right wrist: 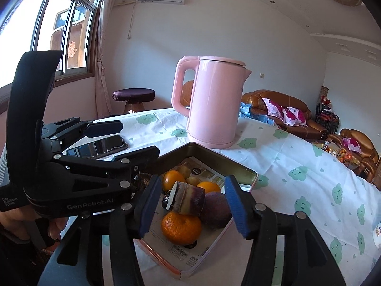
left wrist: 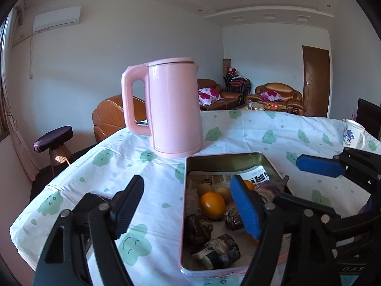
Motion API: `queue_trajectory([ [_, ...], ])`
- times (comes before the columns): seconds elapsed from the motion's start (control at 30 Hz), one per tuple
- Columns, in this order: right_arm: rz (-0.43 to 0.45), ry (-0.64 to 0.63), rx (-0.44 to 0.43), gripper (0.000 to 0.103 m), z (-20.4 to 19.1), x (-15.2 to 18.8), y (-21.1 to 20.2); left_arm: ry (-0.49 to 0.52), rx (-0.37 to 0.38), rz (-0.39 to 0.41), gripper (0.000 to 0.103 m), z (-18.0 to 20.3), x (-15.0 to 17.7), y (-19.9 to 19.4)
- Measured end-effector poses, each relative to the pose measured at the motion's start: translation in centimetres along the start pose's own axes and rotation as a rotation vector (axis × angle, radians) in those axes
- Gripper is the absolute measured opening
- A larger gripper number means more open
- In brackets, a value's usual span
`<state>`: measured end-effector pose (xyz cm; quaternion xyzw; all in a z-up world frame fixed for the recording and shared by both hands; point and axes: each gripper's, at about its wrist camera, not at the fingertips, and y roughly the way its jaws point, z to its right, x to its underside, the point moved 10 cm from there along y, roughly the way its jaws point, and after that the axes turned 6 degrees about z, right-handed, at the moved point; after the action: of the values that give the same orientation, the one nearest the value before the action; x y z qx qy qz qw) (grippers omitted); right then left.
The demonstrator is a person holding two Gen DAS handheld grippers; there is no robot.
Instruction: Organize fruits
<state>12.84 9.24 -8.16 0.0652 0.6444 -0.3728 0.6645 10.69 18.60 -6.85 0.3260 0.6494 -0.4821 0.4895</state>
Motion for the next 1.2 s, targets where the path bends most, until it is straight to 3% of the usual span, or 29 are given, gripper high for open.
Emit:
queue_trajectory([
  [0.17, 0.034, 0.010, 0.052, 0.060, 1.2, -0.8, -2.0, -0.006, 0.009, 0.037, 0.083, 0.2, -1.2, -1.4],
  [0.3, 0.070, 0.045, 0.092, 0.071, 2.6, -1.2, -3.8, -0.007, 0.012, 0.061, 0.091, 0.6, -1.8, -2.2],
  [0.53, 0.114, 0.104, 0.148, 0.074, 5.1, -1.7, -6.3, 0.016, 0.025, 0.083, 0.098, 1.9, -2.4, -3.2],
  [1.2, 0.153, 0.119, 0.203, 0.078, 6.2, -1.6, -8.5, 0.033, 0.030, 0.091, 0.101, 2.8, -2.6, -3.6],
])
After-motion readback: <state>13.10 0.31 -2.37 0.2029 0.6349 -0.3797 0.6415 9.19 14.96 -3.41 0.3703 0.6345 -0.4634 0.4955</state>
